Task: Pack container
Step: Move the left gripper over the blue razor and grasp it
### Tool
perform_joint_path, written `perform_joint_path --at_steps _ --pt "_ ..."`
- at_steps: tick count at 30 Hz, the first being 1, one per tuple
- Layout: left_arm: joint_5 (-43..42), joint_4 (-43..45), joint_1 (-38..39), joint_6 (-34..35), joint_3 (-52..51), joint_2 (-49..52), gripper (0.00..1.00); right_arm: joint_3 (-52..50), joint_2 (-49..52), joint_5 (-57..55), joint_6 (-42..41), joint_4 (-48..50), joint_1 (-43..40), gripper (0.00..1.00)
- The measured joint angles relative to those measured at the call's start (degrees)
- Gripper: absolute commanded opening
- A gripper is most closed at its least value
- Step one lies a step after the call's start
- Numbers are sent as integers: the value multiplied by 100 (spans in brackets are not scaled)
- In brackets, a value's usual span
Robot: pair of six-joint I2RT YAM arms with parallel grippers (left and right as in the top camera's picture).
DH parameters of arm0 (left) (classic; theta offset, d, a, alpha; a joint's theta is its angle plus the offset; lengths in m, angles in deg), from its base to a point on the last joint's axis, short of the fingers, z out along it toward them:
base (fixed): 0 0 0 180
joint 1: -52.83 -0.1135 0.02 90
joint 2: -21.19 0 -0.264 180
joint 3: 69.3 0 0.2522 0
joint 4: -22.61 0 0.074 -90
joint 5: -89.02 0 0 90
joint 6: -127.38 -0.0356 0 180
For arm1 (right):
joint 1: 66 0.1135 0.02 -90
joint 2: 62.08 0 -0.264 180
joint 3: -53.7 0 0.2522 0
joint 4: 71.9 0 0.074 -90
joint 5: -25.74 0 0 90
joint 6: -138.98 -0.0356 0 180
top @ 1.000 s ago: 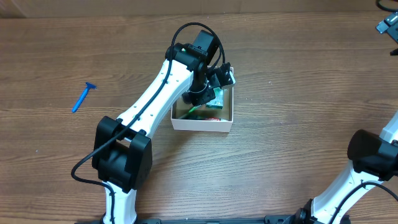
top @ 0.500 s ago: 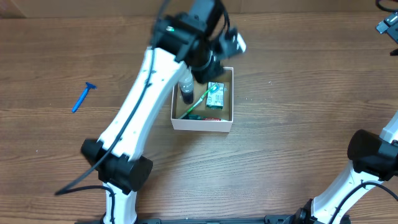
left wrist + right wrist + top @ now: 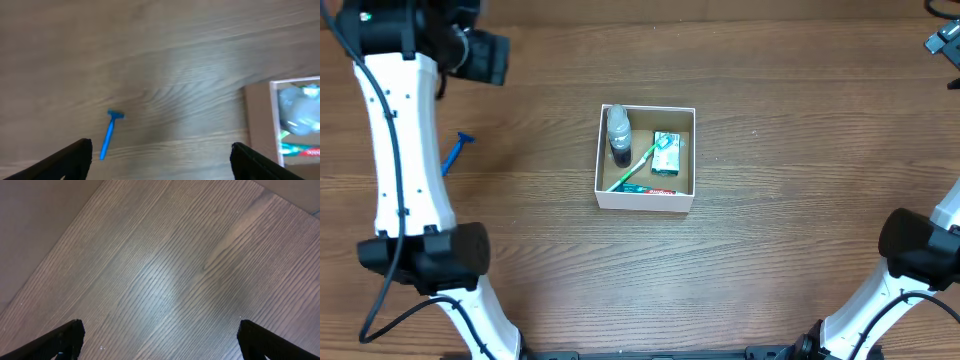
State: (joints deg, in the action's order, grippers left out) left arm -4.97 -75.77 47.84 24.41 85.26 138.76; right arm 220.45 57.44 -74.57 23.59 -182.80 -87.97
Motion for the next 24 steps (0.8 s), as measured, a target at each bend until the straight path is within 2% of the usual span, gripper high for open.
perform_joint_path --at_steps 5,12,24 --pt "-92 1029 -605 -87 -1668 87 100 2 0 4 0 2 0 100" --pt "-138 2487 -1246 -361 -3410 140 100 0 0 2 2 2 0 100" --pt "-140 3775 -1537 -837 -4841 142 100 0 0 2 0 0 0 100"
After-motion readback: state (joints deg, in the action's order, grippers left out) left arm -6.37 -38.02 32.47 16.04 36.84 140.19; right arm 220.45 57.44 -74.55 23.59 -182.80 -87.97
